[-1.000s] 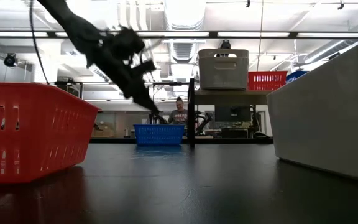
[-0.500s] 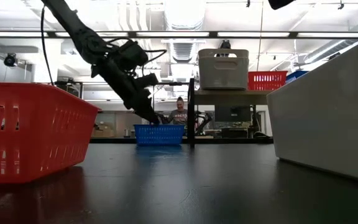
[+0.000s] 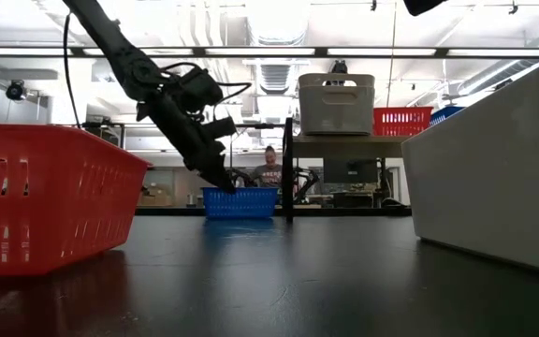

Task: Stack baskets on shelf by color
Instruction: Stack the top blue bin on top of the blue bin on the shelf

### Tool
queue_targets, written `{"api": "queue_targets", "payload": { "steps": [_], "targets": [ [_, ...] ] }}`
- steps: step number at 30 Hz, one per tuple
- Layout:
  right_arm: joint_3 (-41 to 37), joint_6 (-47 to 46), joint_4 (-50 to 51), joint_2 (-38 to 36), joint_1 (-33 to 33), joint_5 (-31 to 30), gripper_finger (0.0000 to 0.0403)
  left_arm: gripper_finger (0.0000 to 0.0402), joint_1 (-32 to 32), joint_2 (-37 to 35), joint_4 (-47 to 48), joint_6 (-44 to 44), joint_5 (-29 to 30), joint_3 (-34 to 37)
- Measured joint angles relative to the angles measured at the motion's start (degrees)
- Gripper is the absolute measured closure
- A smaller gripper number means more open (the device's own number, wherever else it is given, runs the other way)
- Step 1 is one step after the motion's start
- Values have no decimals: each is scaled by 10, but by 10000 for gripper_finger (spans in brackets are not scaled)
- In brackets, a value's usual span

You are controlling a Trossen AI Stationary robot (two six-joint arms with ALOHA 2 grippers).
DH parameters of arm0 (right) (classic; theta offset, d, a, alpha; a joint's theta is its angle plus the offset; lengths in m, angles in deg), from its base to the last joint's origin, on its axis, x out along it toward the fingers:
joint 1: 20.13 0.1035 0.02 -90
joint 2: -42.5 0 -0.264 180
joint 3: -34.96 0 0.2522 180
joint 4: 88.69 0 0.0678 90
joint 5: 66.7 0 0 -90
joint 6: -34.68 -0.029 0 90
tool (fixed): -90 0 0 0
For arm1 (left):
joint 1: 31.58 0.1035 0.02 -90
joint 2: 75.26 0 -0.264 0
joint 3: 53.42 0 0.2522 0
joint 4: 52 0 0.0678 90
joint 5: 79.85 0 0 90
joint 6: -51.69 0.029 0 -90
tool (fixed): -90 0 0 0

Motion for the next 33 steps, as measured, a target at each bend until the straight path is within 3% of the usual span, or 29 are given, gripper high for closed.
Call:
{"api": "queue_targets", "payload": {
  "steps": [2,9,15,19,27,33],
  "targets": [
    [0,-1,0,0,0,0,394,394,0,-6,8,0,0,0],
    [0,-22,-1,12,0,0,394,399,-24,-101,143,14,1,1],
    [0,-32,-6,26,0,0,394,400,-112,-226,270,29,3,3],
    [0,-26,-33,26,-4,-5,393,400,-197,-297,309,-14,4,3],
    [14,1,-52,27,-36,0,336,401,-391,-349,239,-60,21,19],
    [42,50,-52,28,-43,4,290,401,-466,-337,155,-60,30,44]
  ]
}}
